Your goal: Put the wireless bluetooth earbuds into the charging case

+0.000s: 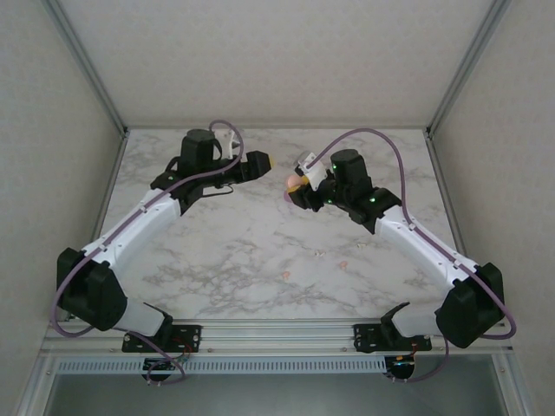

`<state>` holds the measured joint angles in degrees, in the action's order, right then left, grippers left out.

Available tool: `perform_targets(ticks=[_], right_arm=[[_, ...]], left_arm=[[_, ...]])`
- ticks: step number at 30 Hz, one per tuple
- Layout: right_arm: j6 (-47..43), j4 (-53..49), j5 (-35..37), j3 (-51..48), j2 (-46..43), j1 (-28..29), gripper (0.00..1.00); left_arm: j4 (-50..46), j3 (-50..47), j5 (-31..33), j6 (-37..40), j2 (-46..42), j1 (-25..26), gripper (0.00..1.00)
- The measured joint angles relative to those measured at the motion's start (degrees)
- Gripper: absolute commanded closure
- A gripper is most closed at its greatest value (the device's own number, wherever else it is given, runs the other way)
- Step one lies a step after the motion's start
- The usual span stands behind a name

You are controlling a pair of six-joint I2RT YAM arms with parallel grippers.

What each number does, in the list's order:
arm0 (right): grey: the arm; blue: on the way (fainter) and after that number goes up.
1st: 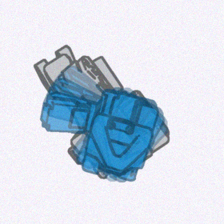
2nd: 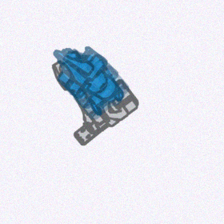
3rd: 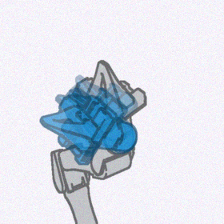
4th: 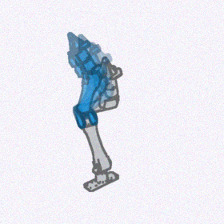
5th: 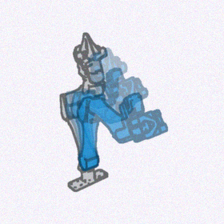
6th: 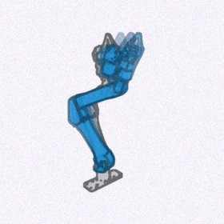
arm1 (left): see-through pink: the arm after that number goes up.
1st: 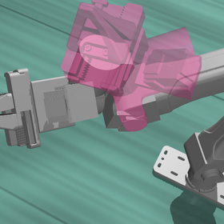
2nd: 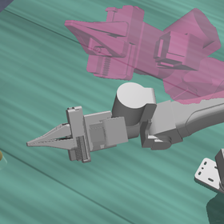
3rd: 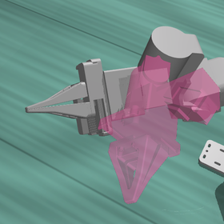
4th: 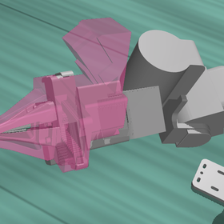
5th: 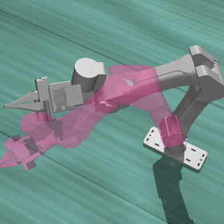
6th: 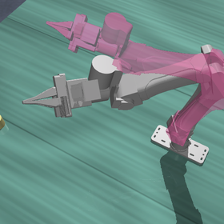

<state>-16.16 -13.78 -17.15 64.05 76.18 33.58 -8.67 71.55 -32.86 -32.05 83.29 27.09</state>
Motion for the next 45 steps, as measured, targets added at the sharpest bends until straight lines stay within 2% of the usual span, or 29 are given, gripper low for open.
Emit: perform_targets(ticks=[4,8,18,27,31,34,39,45], right_arm=[[-0.24,0.55,-0.74,0.00,-0.09,0.07,0.67],[-0.17,0.68,-1.14,0.00,-0.09,0.07,0.67],[0.31,1.18,-2.27,0.00,-0.11,0.07,0.67],[0.52,2.12,-2.60,0.00,-0.63,0.07,0.67],[0.52,2.40,-2.64,0.00,-0.66,0.07,0.66],[0.50,2.45,-2.54,0.00,-0.68,0.04,0.58],[0.61,6.12,-1.51,-3.45,-3.21,0.00,0.46],[-0.42,18.78,-5.29,-15.45,-11.13,-4.17,0.42]], left_arm=[[-0.24,2.23,-3.63,0.00,1.11,1.70,0.22],[-1.64,4.24,-5.77,1.42,2.29,3.80,0.27],[-6.82,7.32,-7.17,5.07,5.64,5.88,0.41],[-9.09,8.85,-7.28,6.60,7.63,6.36,0.58],[-9.51,9.62,-7.45,6.91,7.69,6.58,0.68],[-9.64,9.88,-7.39,6.88,7.69,6.62,0.83],[-8.55,9.86,-7.96,4.24,7.63,6.49,0.86],[-2.43,6.95,-10.45,-3.89,6.01,4.26,0.85]])
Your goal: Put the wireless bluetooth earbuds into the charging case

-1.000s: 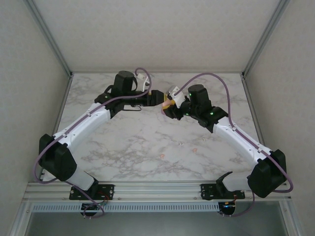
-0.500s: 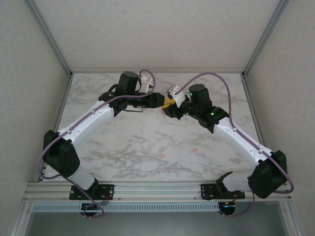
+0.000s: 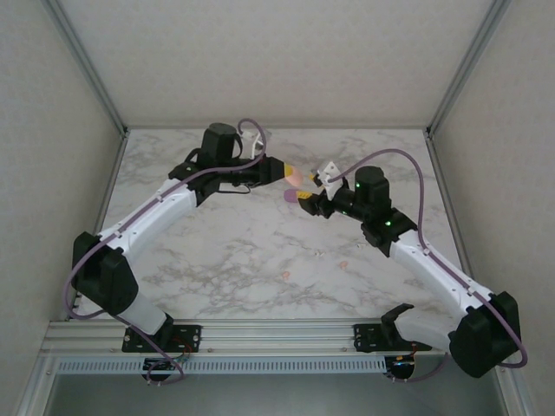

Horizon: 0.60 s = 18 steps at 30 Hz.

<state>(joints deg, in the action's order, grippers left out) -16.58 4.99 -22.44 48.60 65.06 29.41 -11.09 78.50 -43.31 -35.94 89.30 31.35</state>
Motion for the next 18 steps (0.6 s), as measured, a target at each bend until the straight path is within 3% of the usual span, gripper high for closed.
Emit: perform_targets(ticks=[9,18], right_arm=[[-0.39,10.08,-6.73,-0.76,1.51,-1.31,0.41],[0.26,15.65,-9.16,-0.44,3.02,-1.31,0.46]], left_arm=[[6.91,-2.93,-2.60,-9.81,-2.43,-0.83,0.83],[9.77,-3.10,-4.02,-13.38,-3.30,-0.81,0.83]])
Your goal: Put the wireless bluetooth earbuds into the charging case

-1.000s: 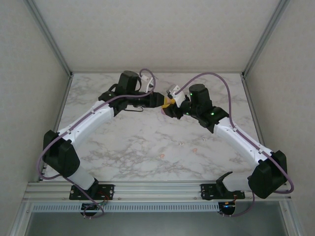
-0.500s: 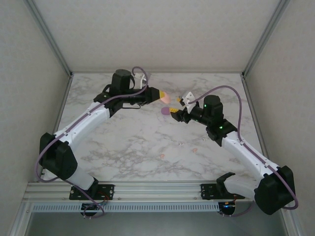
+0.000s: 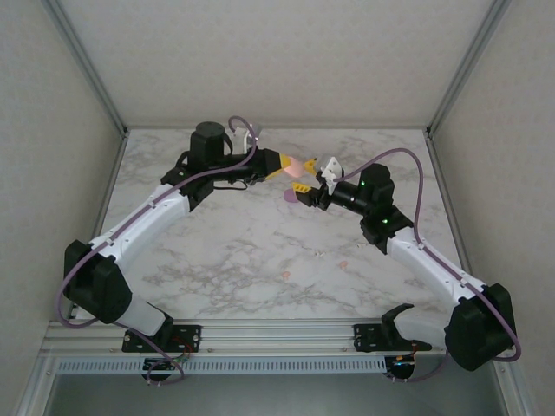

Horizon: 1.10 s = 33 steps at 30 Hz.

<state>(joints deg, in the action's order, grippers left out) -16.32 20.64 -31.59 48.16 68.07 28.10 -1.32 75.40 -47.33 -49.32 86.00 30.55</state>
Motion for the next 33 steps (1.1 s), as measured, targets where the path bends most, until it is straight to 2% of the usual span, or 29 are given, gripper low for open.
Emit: perform_targets(ticks=[10,17,24,29,33], right_arm=[[1.09,1.55,-1.31,1.79,1.05,0.00,0.54],[1.60,1.86,-1.70,2.54,2.03,-0.11,0.55],[1.73,1.86,-1.68,2.93,2.12,-0.11,0.49],[1.70,1.62,-2.12,3.39,2.34,-0.11,0.53],[1.77,1.44,-2.10,3.50,2.36,-0.11,0.61]], left_arm=[[0.28,0.00,-0.85,-0.72,0.00,0.00,0.83],[0.70,0.00,-0.59,-1.11,0.00,-0.09,0.82],[1.31,0.00,-0.85,-1.46,0.00,-0.17,0.81],[1.97,0.00,-1.75,-1.55,0.00,0.00,0.80],[2.08,0.00,-1.70,-1.53,-0.02,-0.02,0.80]])
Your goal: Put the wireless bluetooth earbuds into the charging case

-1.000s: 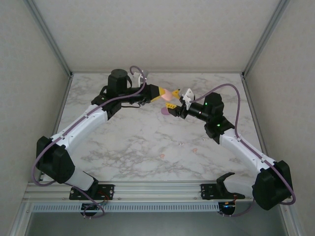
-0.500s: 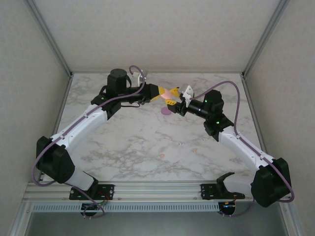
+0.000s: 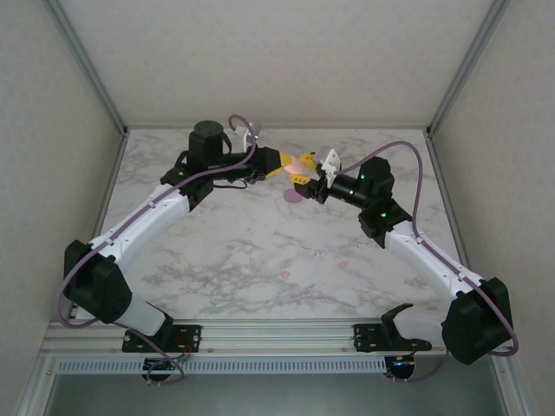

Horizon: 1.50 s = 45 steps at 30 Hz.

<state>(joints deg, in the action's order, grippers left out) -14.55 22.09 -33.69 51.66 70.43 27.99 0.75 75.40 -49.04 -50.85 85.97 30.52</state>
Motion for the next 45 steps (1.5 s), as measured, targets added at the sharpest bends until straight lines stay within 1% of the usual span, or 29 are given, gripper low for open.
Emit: perform_targets(ticks=[1,3,5,6,7,9,11,13,15,18,20,23,26,29,33,39,45], right_arm=[[0.13,-0.02,-0.04,0.00,-0.02,0.00,0.63],[0.07,-0.39,-0.02,0.17,-0.02,0.00,0.65],[-0.11,-1.46,-0.07,0.79,-0.02,0.00,0.67],[-0.07,-1.88,-0.26,1.09,-0.02,0.02,0.68],[0.11,-2.64,-0.50,1.44,0.00,-0.02,0.68],[0.83,-4.28,-1.49,2.29,0.17,-0.37,0.68],[2.10,-7.04,-3.65,4.02,0.76,-0.90,0.68],[3.17,-9.97,-6.38,6.23,1.60,-1.31,0.69],[3.72,-12.61,-9.22,8.37,2.27,-1.55,0.69],[3.91,-16.35,-13.66,10.95,2.86,-1.66,0.69],[3.87,-18.64,-16.44,12.63,3.37,-1.66,0.69],[3.85,-20.90,-20.65,14.64,4.20,-1.66,0.69],[3.80,-22.86,-23.34,15.76,4.68,-1.66,0.68],[3.61,-24.41,-25.22,17.31,5.73,-1.66,0.68],[3.13,-26.32,-26.53,18.49,6.88,-1.57,0.69],[1.88,-27.56,-26.56,18.64,7.67,-1.49,0.68],[1.68,-27.58,-26.56,18.64,7.69,-1.44,0.69]], left_arm=[[0.00,0.00,0.02,0.02,0.00,0.00,0.79],[0.00,0.00,0.07,0.02,-0.07,-0.04,0.73],[0.09,-0.02,0.20,0.66,-0.20,-0.04,0.59],[-0.09,-0.02,0.20,1.03,-0.35,0.02,0.49],[-0.55,-0.04,0.22,1.62,-0.63,0.02,0.43],[-2.14,-0.04,0.98,4.63,-1.86,0.02,0.38],[-4.57,-0.04,2.58,9.44,-4.04,0.02,0.35],[-6.38,-0.22,4.24,15.43,-6.54,0.00,0.34],[-6.29,-1.95,5.46,23.10,-10.08,0.00,0.34],[-3.45,-8.26,6.08,35.45,-16.74,-0.04,0.34],[-2.23,-13.00,6.16,43.89,-20.92,-0.09,0.36],[-3.56,-14.34,5.84,55.04,-21.88,-1.01,0.38],[-4.76,-13.99,4.24,61.11,-19.91,-2.54,0.39],[-5.33,-13.97,1.86,64.28,-17.75,-3.02,0.41],[-5.81,-12.31,-2.08,65.90,-14.78,-2.99,0.42],[-4.66,-9.40,-7.04,64.72,-12.37,-2.99,0.43],[-3.87,-8.83,-9.16,63.25,-11.45,-2.99,0.45]])
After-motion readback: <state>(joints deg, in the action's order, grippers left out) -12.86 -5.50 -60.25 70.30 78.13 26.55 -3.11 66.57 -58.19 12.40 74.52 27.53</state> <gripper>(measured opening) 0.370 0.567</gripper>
